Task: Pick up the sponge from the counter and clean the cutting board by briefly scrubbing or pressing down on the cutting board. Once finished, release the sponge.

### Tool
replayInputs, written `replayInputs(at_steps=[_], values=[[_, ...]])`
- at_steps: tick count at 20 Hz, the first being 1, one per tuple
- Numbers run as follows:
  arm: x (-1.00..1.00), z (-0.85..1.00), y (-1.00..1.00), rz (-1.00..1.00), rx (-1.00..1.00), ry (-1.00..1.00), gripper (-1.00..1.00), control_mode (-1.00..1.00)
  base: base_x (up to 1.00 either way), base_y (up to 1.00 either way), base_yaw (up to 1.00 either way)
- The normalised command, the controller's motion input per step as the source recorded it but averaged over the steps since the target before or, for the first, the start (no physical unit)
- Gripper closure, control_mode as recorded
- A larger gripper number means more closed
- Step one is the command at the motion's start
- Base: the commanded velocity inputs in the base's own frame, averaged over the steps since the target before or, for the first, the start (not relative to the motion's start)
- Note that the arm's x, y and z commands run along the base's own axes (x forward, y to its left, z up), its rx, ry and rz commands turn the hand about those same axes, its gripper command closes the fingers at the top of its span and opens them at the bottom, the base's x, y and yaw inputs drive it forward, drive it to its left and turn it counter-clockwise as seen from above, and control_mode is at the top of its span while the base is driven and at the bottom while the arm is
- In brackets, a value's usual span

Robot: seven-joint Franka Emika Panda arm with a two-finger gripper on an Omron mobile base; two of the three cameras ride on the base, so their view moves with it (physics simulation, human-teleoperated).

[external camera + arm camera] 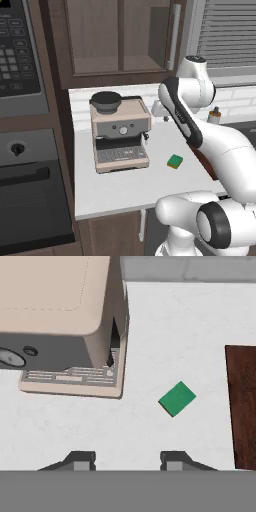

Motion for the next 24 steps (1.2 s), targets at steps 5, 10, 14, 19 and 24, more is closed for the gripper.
replayInputs(at_steps=[5, 10, 14, 19, 24], values=[[0.00, -0.24, 0.00, 0.00, 0.00, 0.00, -1.00, -1.00, 0.00, 0.00, 0.00], [-0.04, -0.47, 0.00, -0.02, 0.00, 0.00, -1.00, -1.00, 0.00, 0.00, 0.00], [-0.18, -0.43, -0.10, -0.09, 0.00, 0.00, -1.00, -1.00, 0.00, 0.00, 0.00], [-0.08, -0.46, -0.33, -0.08, -0.03, 0.00, -1.00, -1.00, 0.00, 0.00, 0.00], [-0.10, -0.43, -0.32, -0.08, -0.01, 0.00, -1.00, -1.00, 0.00, 0.00, 0.00]])
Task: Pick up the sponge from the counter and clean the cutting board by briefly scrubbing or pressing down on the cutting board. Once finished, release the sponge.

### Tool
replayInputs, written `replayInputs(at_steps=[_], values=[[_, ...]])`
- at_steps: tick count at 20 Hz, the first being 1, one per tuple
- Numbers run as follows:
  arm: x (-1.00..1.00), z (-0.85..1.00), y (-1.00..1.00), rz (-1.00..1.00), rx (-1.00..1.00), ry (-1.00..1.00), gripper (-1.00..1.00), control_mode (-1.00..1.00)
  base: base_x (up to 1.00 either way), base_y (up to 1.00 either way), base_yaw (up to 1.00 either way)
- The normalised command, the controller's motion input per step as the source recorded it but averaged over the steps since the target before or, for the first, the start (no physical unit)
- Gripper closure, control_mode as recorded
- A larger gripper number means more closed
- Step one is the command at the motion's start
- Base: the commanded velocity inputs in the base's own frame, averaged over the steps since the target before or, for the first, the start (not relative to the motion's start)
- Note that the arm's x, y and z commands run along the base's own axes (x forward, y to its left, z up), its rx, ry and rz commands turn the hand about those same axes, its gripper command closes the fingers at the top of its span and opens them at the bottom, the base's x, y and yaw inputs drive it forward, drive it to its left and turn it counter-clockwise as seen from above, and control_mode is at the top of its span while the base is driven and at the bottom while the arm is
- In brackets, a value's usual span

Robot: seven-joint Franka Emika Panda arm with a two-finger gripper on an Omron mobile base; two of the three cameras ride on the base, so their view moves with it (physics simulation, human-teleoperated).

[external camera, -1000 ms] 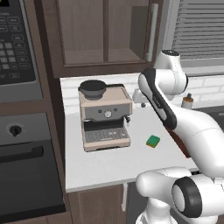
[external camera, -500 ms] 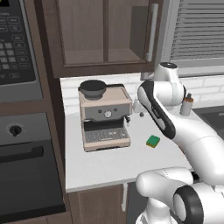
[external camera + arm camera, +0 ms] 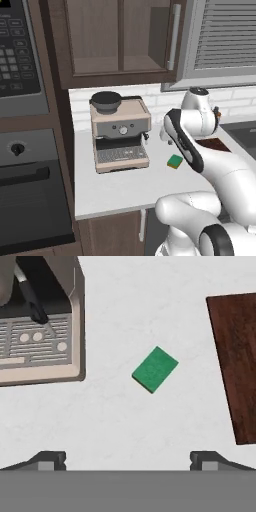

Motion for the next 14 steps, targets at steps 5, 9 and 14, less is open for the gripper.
replayInputs(at_steps=[5, 9, 14], values=[[0.00, -0.40, -0.05, -0.24, 0.00, 0.00, -1.00, -1.00, 0.00, 0.00, 0.00], [0.04, -0.25, -0.01, -0.38, 0.03, 0.00, -1.00, -1.00, 0.00, 0.00, 0.00], [0.07, -0.17, -0.15, -0.32, 0.06, 0.03, -1.00, -1.00, 0.00, 0.00, 0.00]])
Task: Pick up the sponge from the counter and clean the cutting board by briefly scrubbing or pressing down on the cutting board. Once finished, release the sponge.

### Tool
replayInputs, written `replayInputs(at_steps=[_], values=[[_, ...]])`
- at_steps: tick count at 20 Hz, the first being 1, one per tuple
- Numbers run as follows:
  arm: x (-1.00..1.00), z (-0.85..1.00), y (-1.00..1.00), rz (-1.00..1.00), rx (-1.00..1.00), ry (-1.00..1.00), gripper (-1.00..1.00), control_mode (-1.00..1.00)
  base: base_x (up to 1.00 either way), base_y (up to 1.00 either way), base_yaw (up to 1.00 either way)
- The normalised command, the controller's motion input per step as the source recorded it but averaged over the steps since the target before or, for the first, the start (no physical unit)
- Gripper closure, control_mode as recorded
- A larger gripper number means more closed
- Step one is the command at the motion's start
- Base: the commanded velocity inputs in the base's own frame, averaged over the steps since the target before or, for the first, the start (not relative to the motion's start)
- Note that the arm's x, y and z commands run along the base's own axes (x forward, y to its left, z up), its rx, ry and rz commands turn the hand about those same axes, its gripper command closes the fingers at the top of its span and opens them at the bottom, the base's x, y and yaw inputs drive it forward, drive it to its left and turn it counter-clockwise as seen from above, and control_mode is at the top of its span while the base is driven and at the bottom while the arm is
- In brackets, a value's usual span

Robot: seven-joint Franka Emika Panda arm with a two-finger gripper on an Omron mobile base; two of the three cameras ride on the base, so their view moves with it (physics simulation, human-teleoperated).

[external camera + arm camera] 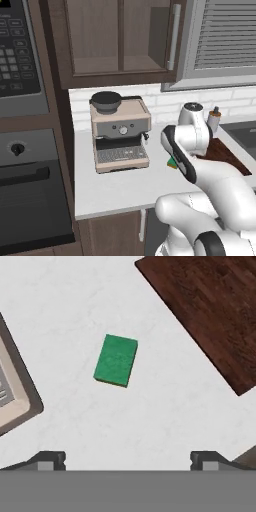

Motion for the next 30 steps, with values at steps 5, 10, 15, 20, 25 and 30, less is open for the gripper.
replayInputs(at_steps=[5, 10, 15, 20, 25, 30], values=[[0.30, -0.26, -0.24, -0.20, 0.06, 0.07, -1.00, -1.00, 0.00, 0.00, 0.00], [0.37, -0.28, -0.16, -0.10, 0.00, 0.01, -1.00, -1.00, 0.00, 0.00, 0.00], [0.13, -0.32, 0.00, 0.00, 0.00, 0.00, -1.00, -1.00, 0.00, 0.00, 0.00], [0.10, -0.36, 0.00, 0.01, 0.00, 0.00, -1.00, -1.00, 0.00, 0.00, 0.00], [0.20, -0.28, 0.00, 0.02, 0.00, 0.00, -1.00, -1.00, 0.00, 0.00, 0.00], [0.22, -0.17, 0.00, 0.01, 0.00, 0.02, -1.00, -1.00, 0.00, 0.00, 0.00]])
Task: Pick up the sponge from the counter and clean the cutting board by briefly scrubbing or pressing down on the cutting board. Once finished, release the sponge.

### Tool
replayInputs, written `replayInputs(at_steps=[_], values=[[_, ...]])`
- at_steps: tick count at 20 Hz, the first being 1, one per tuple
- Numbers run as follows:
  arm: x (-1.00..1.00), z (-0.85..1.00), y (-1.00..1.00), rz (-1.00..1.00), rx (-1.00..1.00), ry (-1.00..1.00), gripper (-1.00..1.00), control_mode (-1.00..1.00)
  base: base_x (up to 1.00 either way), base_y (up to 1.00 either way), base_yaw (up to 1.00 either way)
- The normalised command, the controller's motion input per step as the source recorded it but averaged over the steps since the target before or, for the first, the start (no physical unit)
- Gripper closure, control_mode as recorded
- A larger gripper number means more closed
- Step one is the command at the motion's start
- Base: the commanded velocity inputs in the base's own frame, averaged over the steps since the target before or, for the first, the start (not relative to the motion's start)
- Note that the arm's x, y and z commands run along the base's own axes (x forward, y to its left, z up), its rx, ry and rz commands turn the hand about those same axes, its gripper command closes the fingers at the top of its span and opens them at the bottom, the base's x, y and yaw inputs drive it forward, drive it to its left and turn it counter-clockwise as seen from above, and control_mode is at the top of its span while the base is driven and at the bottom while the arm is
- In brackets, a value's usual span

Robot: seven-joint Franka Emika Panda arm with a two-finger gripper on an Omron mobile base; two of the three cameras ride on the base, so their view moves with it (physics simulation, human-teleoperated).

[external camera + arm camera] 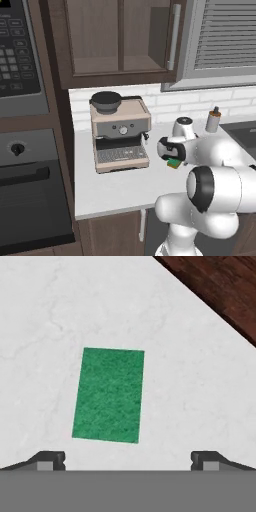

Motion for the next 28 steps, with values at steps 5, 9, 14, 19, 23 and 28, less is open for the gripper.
replayInputs(at_steps=[5, 9, 14, 19, 23, 28], values=[[0.17, -0.18, 0.00, 0.00, 0.00, 0.03, -1.00, -1.00, 0.00, 0.00, 0.00], [0.17, -0.19, 0.00, 0.00, 0.00, 0.02, -1.00, -1.00, 0.00, 0.00, 0.00], [0.17, -0.17, 0.00, 0.00, 0.00, 0.00, -1.00, -1.00, 0.00, 0.00, 0.00], [0.10, -0.18, 0.00, 0.00, 0.00, 0.00, -1.00, -1.00, 0.00, 0.00, 0.00], [0.08, -0.18, 0.00, 0.00, 0.00, 0.00, -1.00, -1.00, 0.00, 0.00, 0.00], [0.10, -0.14, 0.00, 0.00, 0.00, 0.00, -1.00, -1.00, 0.00, 0.00, 0.00]])
